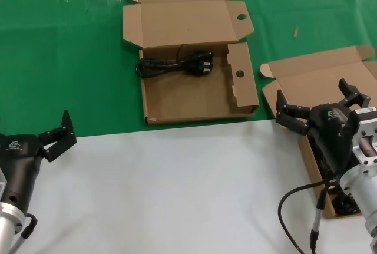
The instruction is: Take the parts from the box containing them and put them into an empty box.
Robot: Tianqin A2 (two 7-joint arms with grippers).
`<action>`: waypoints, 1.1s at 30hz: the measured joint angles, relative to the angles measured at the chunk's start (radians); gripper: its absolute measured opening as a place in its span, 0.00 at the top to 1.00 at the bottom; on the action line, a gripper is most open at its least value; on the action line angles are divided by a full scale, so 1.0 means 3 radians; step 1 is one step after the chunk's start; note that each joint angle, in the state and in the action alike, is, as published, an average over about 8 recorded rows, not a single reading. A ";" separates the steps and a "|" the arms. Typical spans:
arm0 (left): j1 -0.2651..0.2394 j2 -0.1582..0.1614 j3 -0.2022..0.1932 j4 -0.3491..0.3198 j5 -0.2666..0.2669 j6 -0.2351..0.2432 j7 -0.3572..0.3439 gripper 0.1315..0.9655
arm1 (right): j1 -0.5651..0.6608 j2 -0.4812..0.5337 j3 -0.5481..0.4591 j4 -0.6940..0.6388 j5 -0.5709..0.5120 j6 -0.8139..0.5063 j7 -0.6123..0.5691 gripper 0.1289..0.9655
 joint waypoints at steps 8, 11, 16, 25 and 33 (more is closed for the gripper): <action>0.0000 0.0000 0.0000 0.0000 0.0000 0.0000 0.0000 0.00 | 0.0000 0.0000 0.0000 0.0000 0.0000 0.0000 0.0000 0.00; 0.0000 0.0000 0.0000 0.0000 0.0000 0.0000 0.0000 0.00 | 0.0000 0.0000 0.0000 0.0000 0.0000 0.0000 0.0000 0.00; 0.0000 0.0000 0.0000 0.0000 0.0000 0.0000 0.0000 0.00 | 0.0000 0.0000 0.0000 0.0000 0.0000 0.0000 0.0000 0.00; 0.0000 0.0000 0.0000 0.0000 0.0000 0.0000 0.0000 0.00 | 0.0000 0.0000 0.0000 0.0000 0.0000 0.0000 0.0000 0.00; 0.0000 0.0000 0.0000 0.0000 0.0000 0.0000 0.0000 0.00 | 0.0000 0.0000 0.0000 0.0000 0.0000 0.0000 0.0000 0.00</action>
